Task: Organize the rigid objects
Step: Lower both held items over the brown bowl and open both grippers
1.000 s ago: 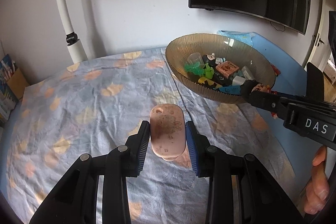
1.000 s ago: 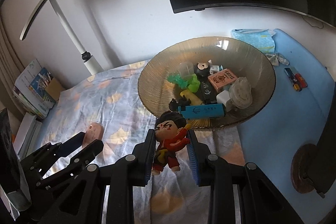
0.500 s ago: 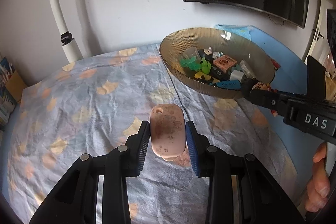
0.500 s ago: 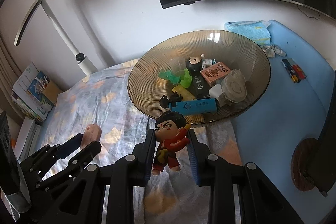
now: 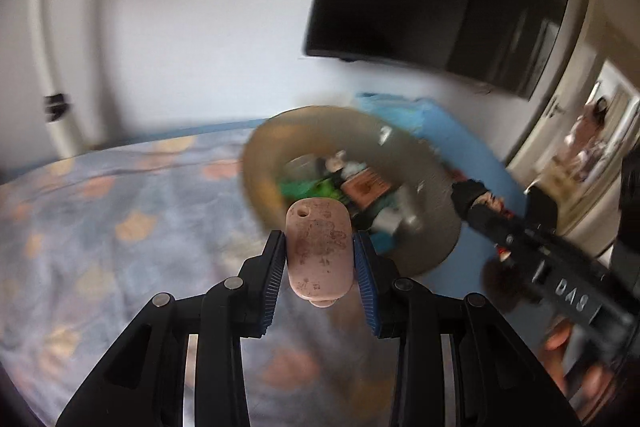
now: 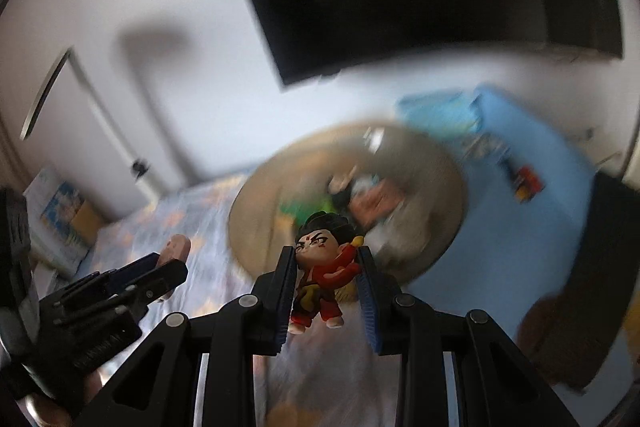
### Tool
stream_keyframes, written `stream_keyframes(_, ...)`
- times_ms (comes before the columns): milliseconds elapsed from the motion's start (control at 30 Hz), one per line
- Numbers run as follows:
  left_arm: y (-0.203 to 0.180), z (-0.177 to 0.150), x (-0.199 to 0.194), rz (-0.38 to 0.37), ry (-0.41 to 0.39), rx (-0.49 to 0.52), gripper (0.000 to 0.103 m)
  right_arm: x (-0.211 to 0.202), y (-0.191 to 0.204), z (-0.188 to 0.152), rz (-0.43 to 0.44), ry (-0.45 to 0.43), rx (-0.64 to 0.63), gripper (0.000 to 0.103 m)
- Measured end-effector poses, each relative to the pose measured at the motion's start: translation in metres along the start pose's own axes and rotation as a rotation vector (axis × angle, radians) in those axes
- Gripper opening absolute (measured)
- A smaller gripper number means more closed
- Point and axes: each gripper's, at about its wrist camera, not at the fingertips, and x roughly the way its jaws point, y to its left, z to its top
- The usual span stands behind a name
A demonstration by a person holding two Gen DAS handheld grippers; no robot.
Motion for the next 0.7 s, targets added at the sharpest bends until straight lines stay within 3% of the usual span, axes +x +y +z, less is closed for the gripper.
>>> stream_keyframes(167, -0.008, 0.019, 0.042, -0.009, 0.03, 0.002, 0.032, 0.016, -0.013, 0.021, -0.031, 0.002, 0.054, 0.029)
stream_keyframes(300, -0.018, 0.025, 0.058, 0.036, 0.004, 0.039, 0.032, 0.037, -0.015, 0.034, -0.052, 0.019, 0.039, 0.029)
stream_keyframes(367, -0.019, 0.027, 0.06, 0.078, -0.021, 0.058, 0.042, 0.048, -0.013, 0.039, -0.051, 0.031, 0.017, 0.029)
stream_keyframes(400, -0.02, 0.027, 0.061, 0.093, -0.025, 0.067, 0.056, 0.054, -0.011, 0.04, -0.045, 0.041, 0.008, 0.032)
stream_keyframes(500, -0.009, 0.026, 0.059, 0.12, -0.021, 0.069, 0.072, 0.063, -0.01, 0.037, -0.093, 0.041, -0.017, 0.057)
stream_keyframes(700, 0.014, 0.007, 0.012, 0.168, -0.07, 0.012, 0.072, 0.049, -0.002, 0.024, -0.047, 0.049, -0.027, 0.057)
